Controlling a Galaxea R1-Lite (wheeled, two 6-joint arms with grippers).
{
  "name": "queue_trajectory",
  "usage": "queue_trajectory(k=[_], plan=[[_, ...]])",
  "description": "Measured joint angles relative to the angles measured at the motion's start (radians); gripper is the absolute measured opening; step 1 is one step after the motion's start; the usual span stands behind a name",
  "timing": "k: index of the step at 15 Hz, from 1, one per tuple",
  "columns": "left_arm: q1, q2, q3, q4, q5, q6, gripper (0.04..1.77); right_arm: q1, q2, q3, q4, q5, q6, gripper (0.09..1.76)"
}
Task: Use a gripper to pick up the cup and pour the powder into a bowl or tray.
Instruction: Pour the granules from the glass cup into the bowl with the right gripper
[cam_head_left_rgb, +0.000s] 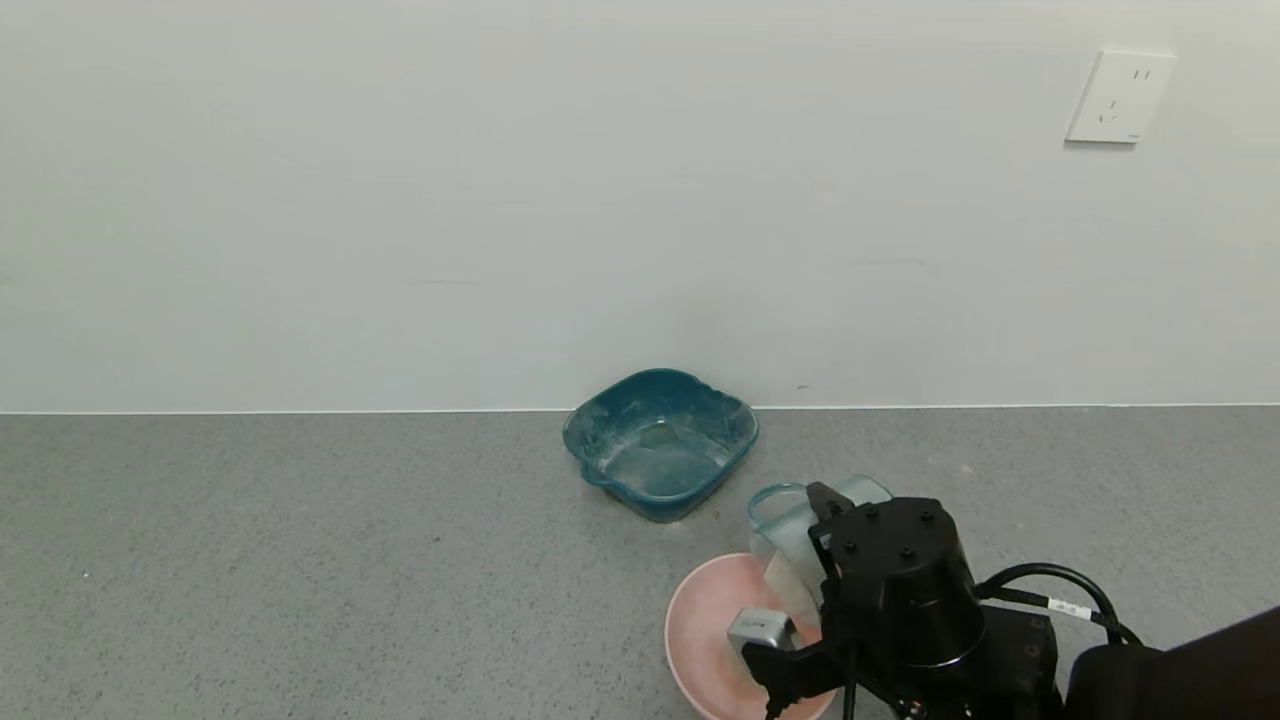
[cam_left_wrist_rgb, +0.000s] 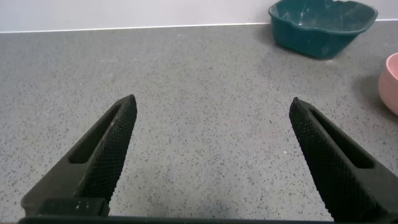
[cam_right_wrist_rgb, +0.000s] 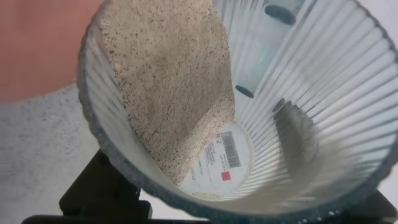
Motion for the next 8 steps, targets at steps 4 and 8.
queue_trajectory(k=[4,8], plan=[[0.0,0.0,0.0,0.0,0.0,0.0,1.76,0.005,-0.011,0.031,-0.008,0.001,0.169,1.35],[0.0,0.0,0.0,0.0,0.0,0.0,1.76,0.005,-0.033,0.086,-0.025,0.001,0.33,1.35]])
